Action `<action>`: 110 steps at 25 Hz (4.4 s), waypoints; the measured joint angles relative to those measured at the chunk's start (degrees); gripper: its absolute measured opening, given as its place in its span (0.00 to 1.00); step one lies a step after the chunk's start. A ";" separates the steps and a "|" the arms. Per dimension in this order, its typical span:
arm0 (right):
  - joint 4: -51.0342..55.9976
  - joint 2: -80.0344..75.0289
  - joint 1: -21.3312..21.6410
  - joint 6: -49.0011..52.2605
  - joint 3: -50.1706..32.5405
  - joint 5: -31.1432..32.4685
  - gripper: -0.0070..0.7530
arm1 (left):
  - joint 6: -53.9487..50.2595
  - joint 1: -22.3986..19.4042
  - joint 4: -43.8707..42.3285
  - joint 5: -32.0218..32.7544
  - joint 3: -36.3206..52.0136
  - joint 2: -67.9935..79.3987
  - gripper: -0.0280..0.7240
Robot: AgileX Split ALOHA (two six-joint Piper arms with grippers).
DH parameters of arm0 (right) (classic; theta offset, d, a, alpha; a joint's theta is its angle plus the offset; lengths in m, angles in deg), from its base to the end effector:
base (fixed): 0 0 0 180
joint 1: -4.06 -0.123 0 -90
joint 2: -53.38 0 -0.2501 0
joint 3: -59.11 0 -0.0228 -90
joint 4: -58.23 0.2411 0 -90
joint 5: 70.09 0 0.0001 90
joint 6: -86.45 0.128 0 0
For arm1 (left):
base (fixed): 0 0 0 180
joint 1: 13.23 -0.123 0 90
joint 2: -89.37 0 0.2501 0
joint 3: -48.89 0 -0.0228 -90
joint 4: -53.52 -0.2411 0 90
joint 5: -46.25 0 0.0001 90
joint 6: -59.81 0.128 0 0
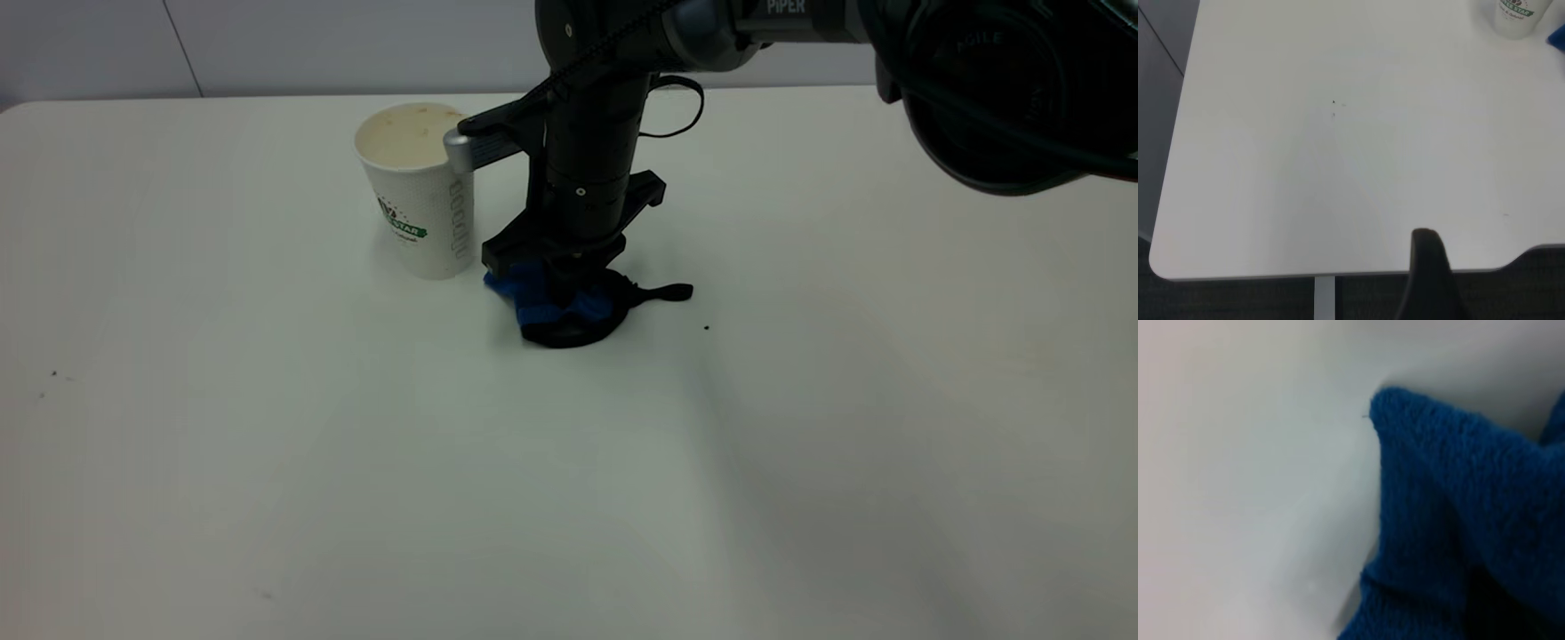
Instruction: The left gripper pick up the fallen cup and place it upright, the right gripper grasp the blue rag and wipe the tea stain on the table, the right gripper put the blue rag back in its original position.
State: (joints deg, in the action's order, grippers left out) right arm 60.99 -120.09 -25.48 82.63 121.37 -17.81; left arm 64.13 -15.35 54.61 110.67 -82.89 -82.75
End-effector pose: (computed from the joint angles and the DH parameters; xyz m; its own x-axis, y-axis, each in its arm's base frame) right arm 0.4481 0.2595 -0.0372 -0.8148 -0.5044 -0.2859 -0.5328 0.8459 0.0259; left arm 0.0499 -0.0004 0.2456 -0.5078 0.0484 -0.8601 0.0119 0.9987 0.0491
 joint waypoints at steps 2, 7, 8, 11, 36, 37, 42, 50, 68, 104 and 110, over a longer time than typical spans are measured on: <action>-2.02 -0.29 0.40 1.15 0.71 -0.20 0.12 | 0.00 0.00 0.00 0.00 0.00 0.00 0.75; -5.17 -0.66 2.40 3.82 1.60 -0.25 0.12 | 0.00 0.00 0.00 0.00 0.00 0.00 0.75; -5.23 -0.66 3.03 3.82 1.60 -0.19 0.12 | 0.00 0.00 0.00 0.00 0.00 0.00 0.75; -5.36 -0.66 4.94 5.62 1.66 0.76 0.13 | 0.00 0.00 0.00 0.00 0.00 0.00 0.75; 12.37 -1.63 2.85 19.01 2.05 1.35 0.40 | -0.05 0.00 0.00 0.00 0.00 0.00 0.75; 12.82 -1.80 2.79 19.44 2.07 0.17 0.40 | -0.05 0.00 0.00 0.00 0.00 0.00 0.75; 13.31 -2.24 2.79 21.93 2.12 -6.48 0.40 | 0.00 0.00 0.00 0.00 0.00 0.00 0.75; 7.84 -2.38 7.57 27.50 2.26 -8.42 0.40 | 0.00 0.00 0.00 0.00 0.00 0.00 0.75; -3.26 -0.61 26.15 15.33 2.35 16.83 0.40 | 0.00 0.00 0.00 0.00 0.00 0.00 0.75; 5.80 65.21 23.26 0.61 -37.75 18.58 0.97 | 0.00 0.00 0.00 0.00 0.00 0.00 0.75; 5.63 85.29 23.26 -0.17 -56.74 18.64 0.96 | 0.00 0.00 0.00 0.00 0.00 0.00 0.75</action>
State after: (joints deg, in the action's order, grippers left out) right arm 66.62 -34.80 -2.22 82.46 64.63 0.83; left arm 64.13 -15.35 54.61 110.67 -82.89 -82.75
